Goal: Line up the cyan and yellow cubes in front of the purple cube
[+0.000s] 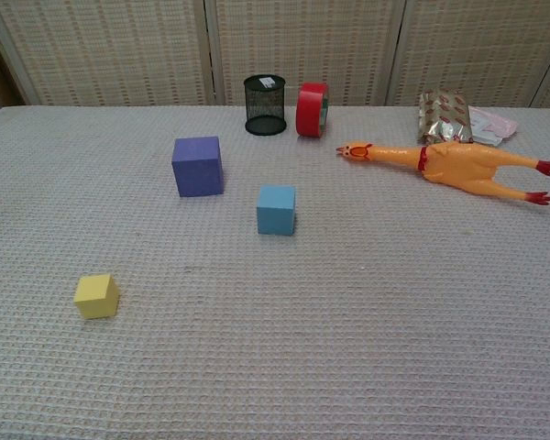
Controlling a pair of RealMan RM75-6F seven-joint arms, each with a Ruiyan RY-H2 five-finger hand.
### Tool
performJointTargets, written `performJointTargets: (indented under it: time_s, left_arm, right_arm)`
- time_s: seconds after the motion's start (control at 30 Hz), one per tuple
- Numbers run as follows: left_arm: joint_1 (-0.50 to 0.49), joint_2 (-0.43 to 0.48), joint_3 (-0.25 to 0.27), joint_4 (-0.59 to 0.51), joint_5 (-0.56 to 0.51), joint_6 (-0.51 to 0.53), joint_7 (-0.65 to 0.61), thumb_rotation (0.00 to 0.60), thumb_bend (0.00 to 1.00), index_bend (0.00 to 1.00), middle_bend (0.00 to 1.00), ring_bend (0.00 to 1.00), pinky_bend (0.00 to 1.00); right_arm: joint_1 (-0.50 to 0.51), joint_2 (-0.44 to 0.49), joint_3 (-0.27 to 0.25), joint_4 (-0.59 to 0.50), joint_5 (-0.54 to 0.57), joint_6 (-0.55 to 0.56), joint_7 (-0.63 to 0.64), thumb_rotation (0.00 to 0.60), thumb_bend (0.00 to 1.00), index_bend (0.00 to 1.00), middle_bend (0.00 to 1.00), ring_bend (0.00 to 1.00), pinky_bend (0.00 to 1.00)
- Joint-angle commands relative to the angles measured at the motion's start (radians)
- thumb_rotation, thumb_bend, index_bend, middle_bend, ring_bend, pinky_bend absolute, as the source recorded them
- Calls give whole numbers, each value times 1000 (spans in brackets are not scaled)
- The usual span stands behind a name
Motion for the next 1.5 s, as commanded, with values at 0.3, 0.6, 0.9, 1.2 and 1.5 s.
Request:
performJointTargets:
  time_s: [0.3,0.6,0.9,1.2,1.5]
  left_arm:
    - [-288,-80,-143,-133,57,-313,137,600,438,0,75,33,371]
    - [-661,-291,-351,-160,-378,-815,383,600,383,0,709,642,989]
    - [-876,-536,-399,139,-610,-899,468,600,376,1,1000,997,1000]
    - [-968,-642,-381,339,-675,-955,435,600,373,0,1000,1000,1000]
    - [-1021,-690,-360,428,-734,-986,416,600,366,90,1000,1000,1000]
  right_arm:
    - [0,13,47,4,34,-57,46,600,51,0,0,0,0]
    - [18,-7,121,7,151,-117,3,600,51,0,0,0,0]
    - [30,8,162,12,231,-159,17,600,51,0,0,0,0]
    - [28,18,170,7,249,-165,31,600,52,0,0,0,0]
    - [35,22,172,9,257,-184,42,600,51,0,0,0,0]
